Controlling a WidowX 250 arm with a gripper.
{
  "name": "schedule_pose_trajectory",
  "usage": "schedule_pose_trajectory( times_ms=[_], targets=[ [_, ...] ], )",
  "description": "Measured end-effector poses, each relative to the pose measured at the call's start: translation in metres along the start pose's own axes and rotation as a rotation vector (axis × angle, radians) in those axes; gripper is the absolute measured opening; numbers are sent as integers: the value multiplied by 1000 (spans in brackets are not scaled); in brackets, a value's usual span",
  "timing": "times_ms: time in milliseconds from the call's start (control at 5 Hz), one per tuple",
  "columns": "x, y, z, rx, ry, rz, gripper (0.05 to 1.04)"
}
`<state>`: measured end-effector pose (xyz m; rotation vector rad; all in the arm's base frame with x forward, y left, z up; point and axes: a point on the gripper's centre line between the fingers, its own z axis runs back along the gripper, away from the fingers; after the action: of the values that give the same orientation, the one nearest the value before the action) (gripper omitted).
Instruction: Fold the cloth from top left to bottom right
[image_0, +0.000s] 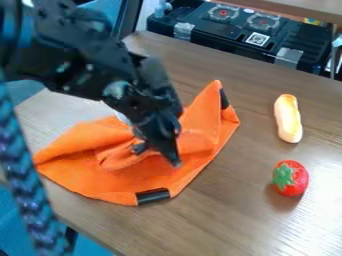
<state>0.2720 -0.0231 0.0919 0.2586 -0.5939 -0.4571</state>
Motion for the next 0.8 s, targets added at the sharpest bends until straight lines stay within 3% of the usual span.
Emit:
schedule_pose_trajectory(
  times_ms=[400, 600, 800],
  targets=[
    [-2, -23, 1, -40, 47, -32, 92],
    [-4, -27, 1, -65, 59, -49, 258],
    [-10, -28, 1, -128, 101, -47, 535]
  ],
)
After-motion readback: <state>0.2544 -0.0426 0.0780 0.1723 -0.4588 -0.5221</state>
